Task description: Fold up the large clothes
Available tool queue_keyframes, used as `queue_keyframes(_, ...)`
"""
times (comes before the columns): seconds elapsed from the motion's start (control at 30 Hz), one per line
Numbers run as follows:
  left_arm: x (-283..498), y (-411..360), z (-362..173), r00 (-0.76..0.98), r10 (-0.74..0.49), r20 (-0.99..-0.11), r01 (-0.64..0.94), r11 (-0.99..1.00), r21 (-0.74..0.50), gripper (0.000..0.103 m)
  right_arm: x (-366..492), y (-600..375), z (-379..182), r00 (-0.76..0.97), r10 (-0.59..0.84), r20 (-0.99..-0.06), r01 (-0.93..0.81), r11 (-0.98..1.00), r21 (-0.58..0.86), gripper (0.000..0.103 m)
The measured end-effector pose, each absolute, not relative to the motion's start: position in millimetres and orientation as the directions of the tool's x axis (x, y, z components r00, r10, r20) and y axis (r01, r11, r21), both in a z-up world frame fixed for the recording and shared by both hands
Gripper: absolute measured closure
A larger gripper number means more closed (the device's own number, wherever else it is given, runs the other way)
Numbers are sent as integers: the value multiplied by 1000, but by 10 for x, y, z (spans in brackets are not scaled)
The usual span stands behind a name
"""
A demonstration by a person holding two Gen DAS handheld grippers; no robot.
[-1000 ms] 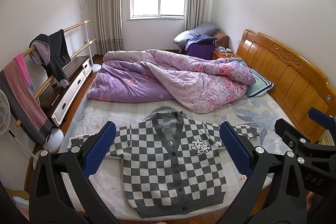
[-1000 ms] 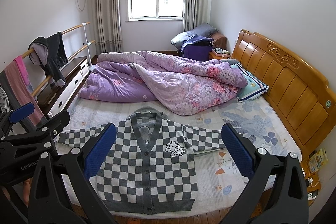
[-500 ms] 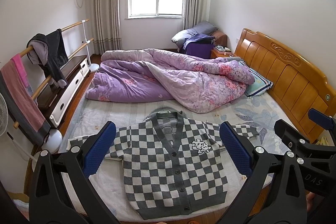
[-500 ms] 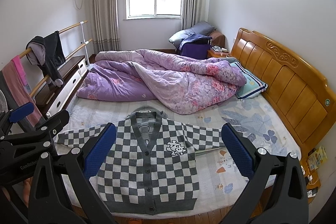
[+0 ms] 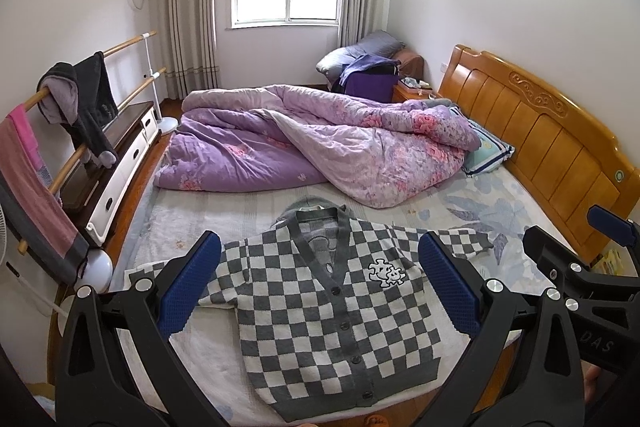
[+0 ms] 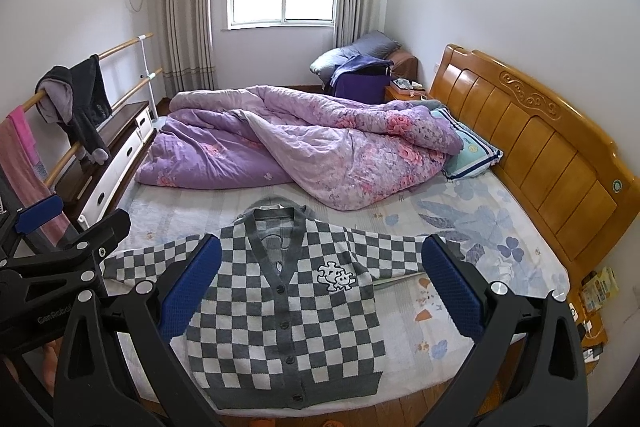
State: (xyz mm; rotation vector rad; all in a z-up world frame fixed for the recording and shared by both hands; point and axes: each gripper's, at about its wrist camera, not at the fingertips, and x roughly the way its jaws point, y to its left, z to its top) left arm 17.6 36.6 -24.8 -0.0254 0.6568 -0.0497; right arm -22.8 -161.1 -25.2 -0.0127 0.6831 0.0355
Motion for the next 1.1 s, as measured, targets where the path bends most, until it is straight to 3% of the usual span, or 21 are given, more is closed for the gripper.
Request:
queue_keyframes(0.3, 595, 506, -692, 714, -83, -695, 56, 997, -61, 5, 139, -1496, -620, 696, 28, -718, -36, 999, 5, 7)
queue_keyframes(0.6, 1416, 585, -1426, 581, -171, -796, 36, 982, -185, 5, 925, -1583, -1326, 586, 113, -802, -155, 988, 26, 7)
queue_keyframes(0.73, 1725, 612, -1763, 533, -203, -821, -34, 965, -261, 5, 1344, -1610, -1650, 534, 169, -828, -222, 974, 56, 7)
queue_keyframes(1.1, 2115, 1428, -2623, 448, -143, -882, -269, 919, -286, 5, 2167, -881, -2441, 401, 260, -878, -388, 917, 94, 7)
